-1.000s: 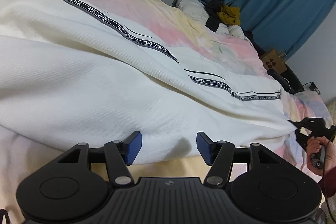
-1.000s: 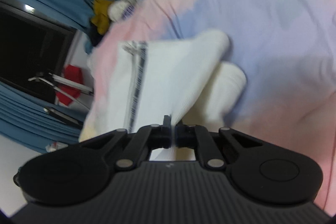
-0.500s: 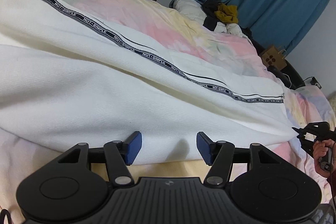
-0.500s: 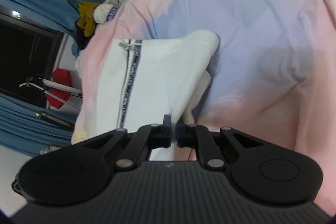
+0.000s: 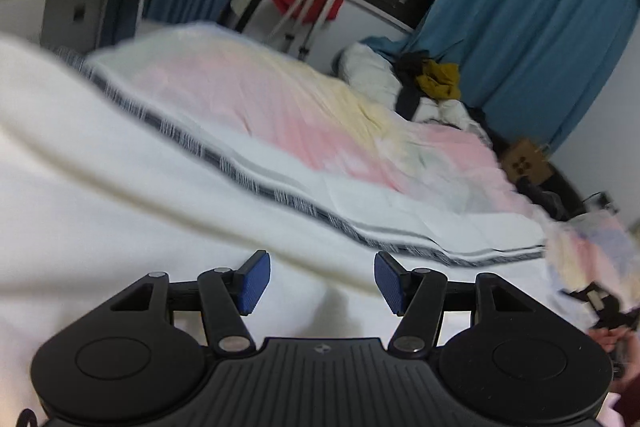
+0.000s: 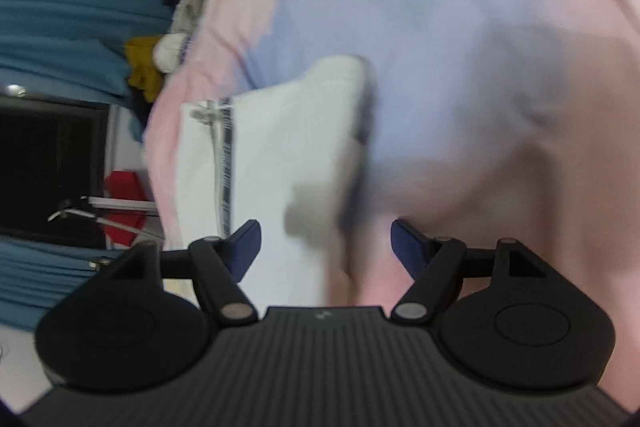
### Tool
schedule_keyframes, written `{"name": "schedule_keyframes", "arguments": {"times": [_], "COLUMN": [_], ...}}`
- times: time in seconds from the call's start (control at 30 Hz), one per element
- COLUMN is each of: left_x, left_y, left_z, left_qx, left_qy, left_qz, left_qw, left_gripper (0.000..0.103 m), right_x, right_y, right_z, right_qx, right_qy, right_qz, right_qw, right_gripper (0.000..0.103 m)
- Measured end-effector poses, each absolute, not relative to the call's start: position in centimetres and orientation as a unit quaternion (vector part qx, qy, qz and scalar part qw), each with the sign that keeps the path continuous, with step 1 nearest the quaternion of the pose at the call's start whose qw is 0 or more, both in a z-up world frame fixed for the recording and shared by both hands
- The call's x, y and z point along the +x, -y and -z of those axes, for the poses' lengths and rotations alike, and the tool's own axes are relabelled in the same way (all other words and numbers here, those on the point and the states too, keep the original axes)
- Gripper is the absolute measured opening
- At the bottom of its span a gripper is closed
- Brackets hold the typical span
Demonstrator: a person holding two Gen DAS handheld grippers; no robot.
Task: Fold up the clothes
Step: 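Grasp the white ribbed cuff with the right gripper and lift it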
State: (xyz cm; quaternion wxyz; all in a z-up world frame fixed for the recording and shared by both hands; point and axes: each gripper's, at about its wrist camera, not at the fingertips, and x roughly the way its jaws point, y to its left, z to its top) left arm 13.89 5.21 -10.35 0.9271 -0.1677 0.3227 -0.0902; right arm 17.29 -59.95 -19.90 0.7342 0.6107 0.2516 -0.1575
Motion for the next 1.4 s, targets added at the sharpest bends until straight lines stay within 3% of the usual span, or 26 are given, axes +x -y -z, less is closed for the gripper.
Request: {"name": "schedule_keyframes", "arguments": {"times": [0.23, 0.3, 0.37, 0.53, 0.6, 0.8, 1.1, 1.23, 1.4], "left_x": [17.6, 18.1, 18.6, 19.7, 20.0, 20.1, 18.2, 16.9, 16.5], "left_y": [-2.4, -2.3, -2.2, -2.1, -2.3, -2.8, -4.6, -6.8, -8.5], "left_z": [11.9, 12.7, 13.5, 15.1, 15.5, 15.4, 11.9, 9.2, 8.5], "left_qx": [-0.094, -0.083, -0.073, -0.054, -0.049, -0.054, -0.089, -0.134, -0.161], "left_qy": [-0.308, -0.312, -0.318, -0.335, -0.343, -0.356, -0.331, -0.288, -0.285], "left_qz": [0.026, 0.023, 0.021, 0.02, 0.023, 0.029, 0.036, 0.043, 0.043], "left_qw": [0.946, 0.946, 0.945, 0.941, 0.938, 0.933, 0.939, 0.947, 0.944], "left_gripper": [0.06, 0.06, 0.06, 0.06, 0.06, 0.06, 0.06, 0.06, 0.061], "right_x": [21.5, 22.0, 22.4, 22.6, 22.3, 21.1, 18.6, 17.9, 16.9], "right_y": [60.1, 60.4, 60.4, 59.3, 58.5, 54.1, 35.6, 25.2, 16.1], "right_z": [21.3, 21.4, 21.4, 19.2, 17.5, 10.8, 1.8, 4.2, 12.9], "right_qx": [0.565, 0.542, 0.518, 0.465, 0.434, 0.317, 0.062, -0.07, -0.218], "right_qy": [-0.233, -0.226, -0.223, -0.207, -0.192, -0.132, -0.04, -0.055, -0.152], "right_qz": [0.104, 0.104, 0.118, 0.14, 0.144, 0.129, 0.047, -0.02, -0.134], "right_qw": [0.784, 0.803, 0.817, 0.849, 0.868, 0.93, 0.996, 0.996, 0.955], "right_gripper": [0.07, 0.05, 0.038, 0.025, 0.015, 0.013, 0.013, 0.013, 0.013]}}
